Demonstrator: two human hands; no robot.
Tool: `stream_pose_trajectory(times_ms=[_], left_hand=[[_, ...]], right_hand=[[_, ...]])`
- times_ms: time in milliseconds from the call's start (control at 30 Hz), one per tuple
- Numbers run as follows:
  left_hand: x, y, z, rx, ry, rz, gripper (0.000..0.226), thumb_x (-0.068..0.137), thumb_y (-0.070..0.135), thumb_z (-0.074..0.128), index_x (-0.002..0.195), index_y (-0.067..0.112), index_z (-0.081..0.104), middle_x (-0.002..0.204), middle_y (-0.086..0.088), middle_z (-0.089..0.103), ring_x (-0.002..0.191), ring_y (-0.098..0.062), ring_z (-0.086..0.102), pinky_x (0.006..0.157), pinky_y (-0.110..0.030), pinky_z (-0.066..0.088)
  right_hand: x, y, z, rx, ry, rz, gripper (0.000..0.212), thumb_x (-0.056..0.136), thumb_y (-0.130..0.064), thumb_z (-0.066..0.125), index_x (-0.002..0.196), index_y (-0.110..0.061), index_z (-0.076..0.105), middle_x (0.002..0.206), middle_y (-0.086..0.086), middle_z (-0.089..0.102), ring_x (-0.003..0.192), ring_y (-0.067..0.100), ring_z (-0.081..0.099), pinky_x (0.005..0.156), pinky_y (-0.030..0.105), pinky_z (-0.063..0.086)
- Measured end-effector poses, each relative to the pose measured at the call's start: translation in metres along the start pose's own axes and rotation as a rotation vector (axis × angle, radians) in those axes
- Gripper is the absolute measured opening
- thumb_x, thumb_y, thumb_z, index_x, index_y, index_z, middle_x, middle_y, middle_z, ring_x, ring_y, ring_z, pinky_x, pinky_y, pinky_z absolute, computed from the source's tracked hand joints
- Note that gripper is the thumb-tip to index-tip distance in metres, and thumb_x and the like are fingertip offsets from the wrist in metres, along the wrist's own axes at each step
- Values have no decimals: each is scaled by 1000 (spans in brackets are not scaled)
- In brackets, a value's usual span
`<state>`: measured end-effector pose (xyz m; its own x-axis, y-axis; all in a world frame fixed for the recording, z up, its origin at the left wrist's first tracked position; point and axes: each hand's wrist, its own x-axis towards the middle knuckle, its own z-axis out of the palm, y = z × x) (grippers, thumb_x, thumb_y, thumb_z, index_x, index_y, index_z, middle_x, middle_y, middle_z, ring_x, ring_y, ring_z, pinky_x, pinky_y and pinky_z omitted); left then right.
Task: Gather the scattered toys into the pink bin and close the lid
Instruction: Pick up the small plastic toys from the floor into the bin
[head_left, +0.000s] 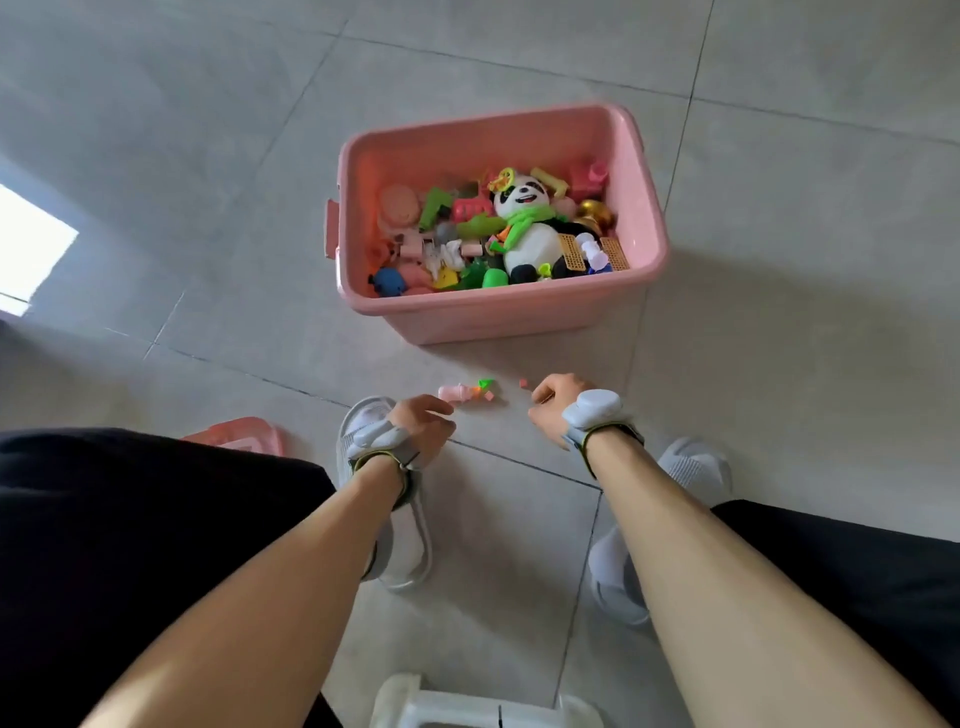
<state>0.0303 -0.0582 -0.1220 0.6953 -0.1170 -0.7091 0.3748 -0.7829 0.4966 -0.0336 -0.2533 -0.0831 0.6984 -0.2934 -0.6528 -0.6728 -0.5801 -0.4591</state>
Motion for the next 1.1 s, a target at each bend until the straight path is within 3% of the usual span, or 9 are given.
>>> stream_pose_trajectory(times_ms=[100,200,400,500,600,733,833,967,1100], left_hand=[[26,-10,4,213,1,7,23,74,33,62,94,44,60,103,13,69,89,-16,67,85,-37,56],[41,-4,7,403,35,107,40,81,28,61,119,38,57,126,4,55,101,-20,61,90,-39,52],[88,4,27,577,-52,184,70,84,12,59,144,36,33,145,-4,30,132,-28,32,98,-49,46],[97,2,36,558,-22,178,51,90,20,56,138,28,42,137,-8,40,124,-29,43,91,-43,48],[99,-1,38,558,-40,103,33,92,25,53,125,18,54,124,-9,49,113,-30,53,80,-33,43],[97,-8,34,345,-2,-49,20,80,32,60,100,29,59,110,-1,63,92,-22,63,75,-29,50],[87,-14,25,241,73,-129,26,81,54,57,100,37,56,95,11,66,75,-13,63,55,-23,42],[85,-21,23,47,118,-157,25,76,57,60,91,37,56,91,13,68,74,-12,65,74,-34,57],[81,-18,29,-84,94,-191,24,71,49,68,81,32,55,87,10,69,76,-19,70,79,-40,59]], right_hand=[[17,7,12,-13,-45,46,29,85,-9,51,111,-18,62,119,-1,64,87,19,53,62,21,40],[32,11,22,-37,-65,97,30,85,-11,52,112,-21,61,118,2,64,100,23,59,79,23,43],[64,7,32,-136,-118,105,35,87,-6,54,120,-13,62,129,2,60,117,25,56,85,19,40],[80,4,37,-143,-100,89,35,85,-8,57,120,-10,59,138,-2,54,119,22,54,89,19,40],[96,1,45,-163,-82,94,42,84,-13,60,126,-12,54,134,9,50,117,29,54,94,27,43],[109,0,66,-199,-22,79,57,82,-19,62,134,-18,39,137,9,34,121,33,47,96,34,42],[111,-3,83,-263,14,21,54,83,-22,63,131,-15,39,136,9,32,121,33,41,97,33,38],[113,-12,97,-267,41,-25,39,86,-24,63,119,-12,48,131,11,37,114,32,46,94,35,41],[118,-16,95,-318,13,-40,26,97,-23,47,118,-10,54,126,13,45,110,35,56,88,35,43]])
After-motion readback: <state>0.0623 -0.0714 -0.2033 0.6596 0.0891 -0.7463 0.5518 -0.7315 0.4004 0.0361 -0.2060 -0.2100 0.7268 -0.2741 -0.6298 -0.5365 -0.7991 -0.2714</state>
